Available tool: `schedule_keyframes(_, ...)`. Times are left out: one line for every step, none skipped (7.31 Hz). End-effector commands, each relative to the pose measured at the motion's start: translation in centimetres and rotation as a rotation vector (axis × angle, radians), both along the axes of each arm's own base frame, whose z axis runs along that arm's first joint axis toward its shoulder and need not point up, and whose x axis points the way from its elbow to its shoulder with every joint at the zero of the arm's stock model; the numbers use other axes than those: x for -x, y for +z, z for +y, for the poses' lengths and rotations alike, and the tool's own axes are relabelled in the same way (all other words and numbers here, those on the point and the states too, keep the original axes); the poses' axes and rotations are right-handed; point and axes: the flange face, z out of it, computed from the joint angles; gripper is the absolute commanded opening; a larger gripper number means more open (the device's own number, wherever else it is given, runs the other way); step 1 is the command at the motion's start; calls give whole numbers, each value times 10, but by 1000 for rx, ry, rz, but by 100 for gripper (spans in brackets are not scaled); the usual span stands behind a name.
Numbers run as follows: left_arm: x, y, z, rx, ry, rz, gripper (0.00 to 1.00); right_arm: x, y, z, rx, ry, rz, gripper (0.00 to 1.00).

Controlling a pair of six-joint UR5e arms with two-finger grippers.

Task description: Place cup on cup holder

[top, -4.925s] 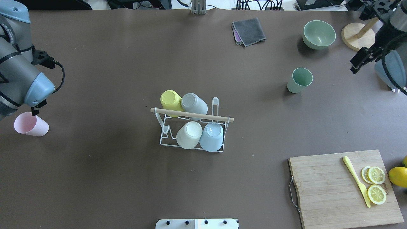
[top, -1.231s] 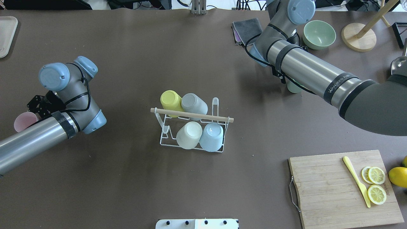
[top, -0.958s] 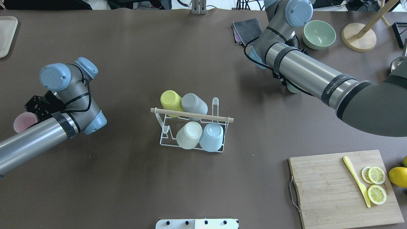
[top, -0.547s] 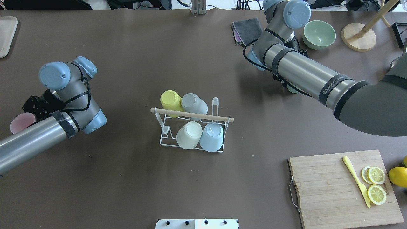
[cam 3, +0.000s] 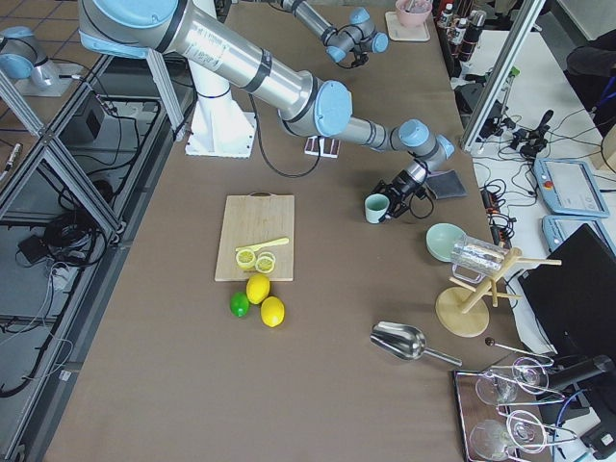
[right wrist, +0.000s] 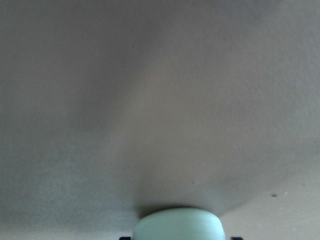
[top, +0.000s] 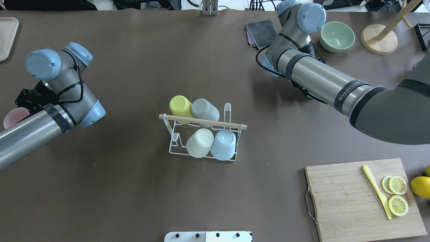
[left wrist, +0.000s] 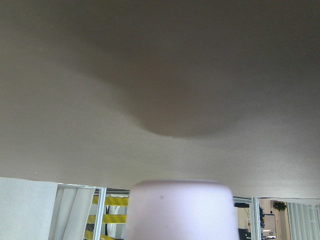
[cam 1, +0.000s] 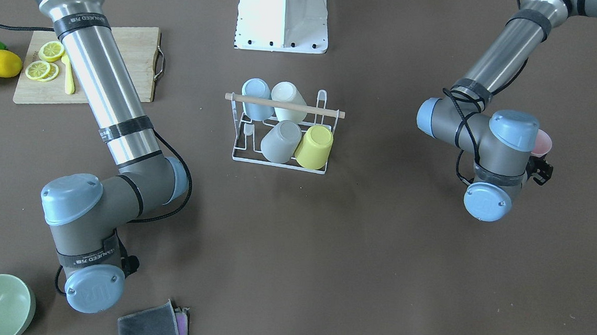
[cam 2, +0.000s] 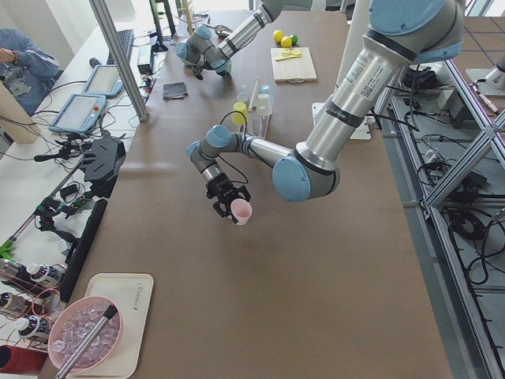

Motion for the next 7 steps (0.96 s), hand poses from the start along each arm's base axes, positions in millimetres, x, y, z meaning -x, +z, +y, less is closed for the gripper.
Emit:
schedule_keyframes(30, -46, -14, -97, -194, 275, 4, -6, -9, -4, 5, -10, -2, 0)
schedule_keyframes(27, -64, -8, -152, -318, 342, 4, -20, -17, -13, 9, -13, -26, 0)
schedule_keyframes(30, -76, 12, -205, -421, 438, 3, -32, -33, -22, 5, -9, -37, 0)
schedule_keyframes(32, -88, 33, -299, -440, 545, 3, -35, -62, -29, -28, -8, -68, 0)
schedule_keyframes(30, -100, 82, -386, -409, 677, 7, -54, -87, -43, -73, 21, -109, 0)
schedule_keyframes(39, -114, 121, -451, -456, 788, 5, -92, -106, -61, -106, 94, -187, 0)
schedule_keyframes(45, -133, 144, -477, -560, 885, 5, -114, -124, -66, -142, 143, -272, 0)
